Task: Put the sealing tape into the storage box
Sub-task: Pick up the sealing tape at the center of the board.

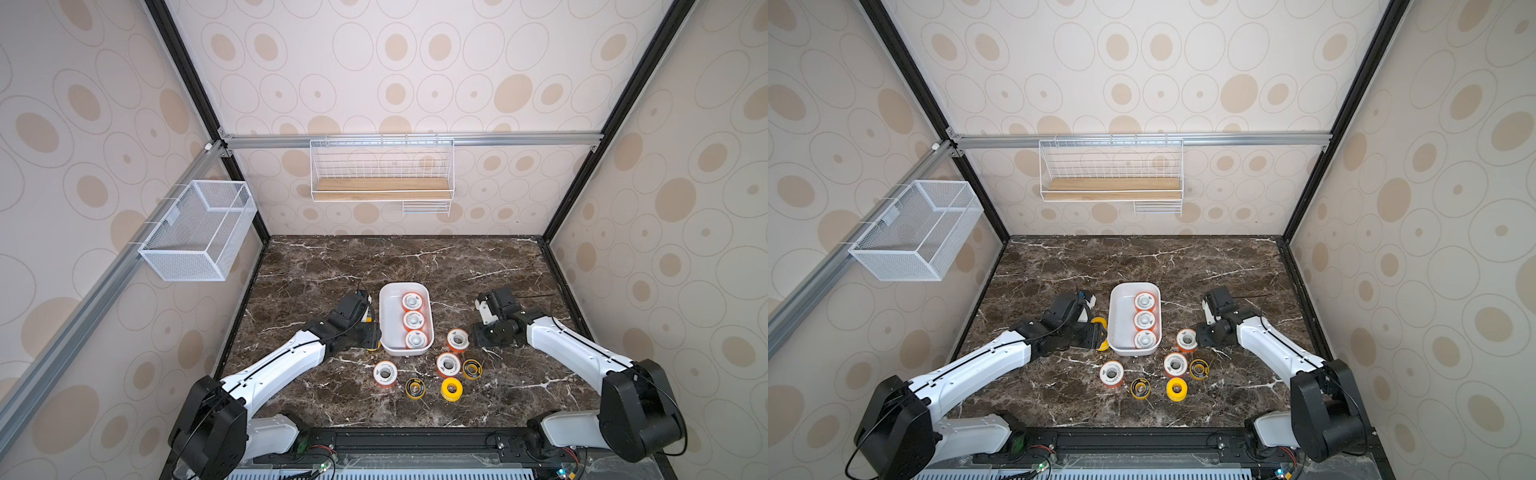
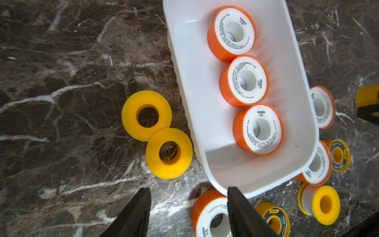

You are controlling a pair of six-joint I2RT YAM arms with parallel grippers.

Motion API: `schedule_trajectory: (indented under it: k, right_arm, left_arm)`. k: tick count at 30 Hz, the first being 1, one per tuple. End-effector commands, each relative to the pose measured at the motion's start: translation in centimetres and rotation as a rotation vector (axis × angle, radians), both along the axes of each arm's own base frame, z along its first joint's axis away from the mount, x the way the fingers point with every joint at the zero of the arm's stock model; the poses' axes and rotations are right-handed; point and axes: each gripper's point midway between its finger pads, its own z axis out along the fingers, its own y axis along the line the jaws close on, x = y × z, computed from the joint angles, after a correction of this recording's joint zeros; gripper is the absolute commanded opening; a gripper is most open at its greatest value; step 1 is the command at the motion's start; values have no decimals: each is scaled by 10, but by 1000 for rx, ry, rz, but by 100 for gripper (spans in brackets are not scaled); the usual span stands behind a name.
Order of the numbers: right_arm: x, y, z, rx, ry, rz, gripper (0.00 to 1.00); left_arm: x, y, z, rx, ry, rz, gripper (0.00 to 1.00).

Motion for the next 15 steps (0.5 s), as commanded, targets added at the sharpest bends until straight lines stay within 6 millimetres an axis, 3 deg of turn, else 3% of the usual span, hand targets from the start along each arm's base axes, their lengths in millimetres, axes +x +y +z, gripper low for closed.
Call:
schedule_trajectory:
  k: [1, 6, 9, 15]
  right_arm:
    - [7, 29, 29, 139, -52, 104, 58]
    - [20, 62, 55, 206, -100, 210, 58]
    - [27, 86, 65, 235, -116, 272, 58]
    - [42, 130, 71, 241, -110, 378, 58]
  left_arm:
    - [10, -15, 3, -69, -3, -18, 58]
    - [19, -25, -8, -64, 28, -27, 44]
    - [21, -27, -15, -63, 47, -24, 41]
    - [24, -28, -23, -50, 58, -27, 34]
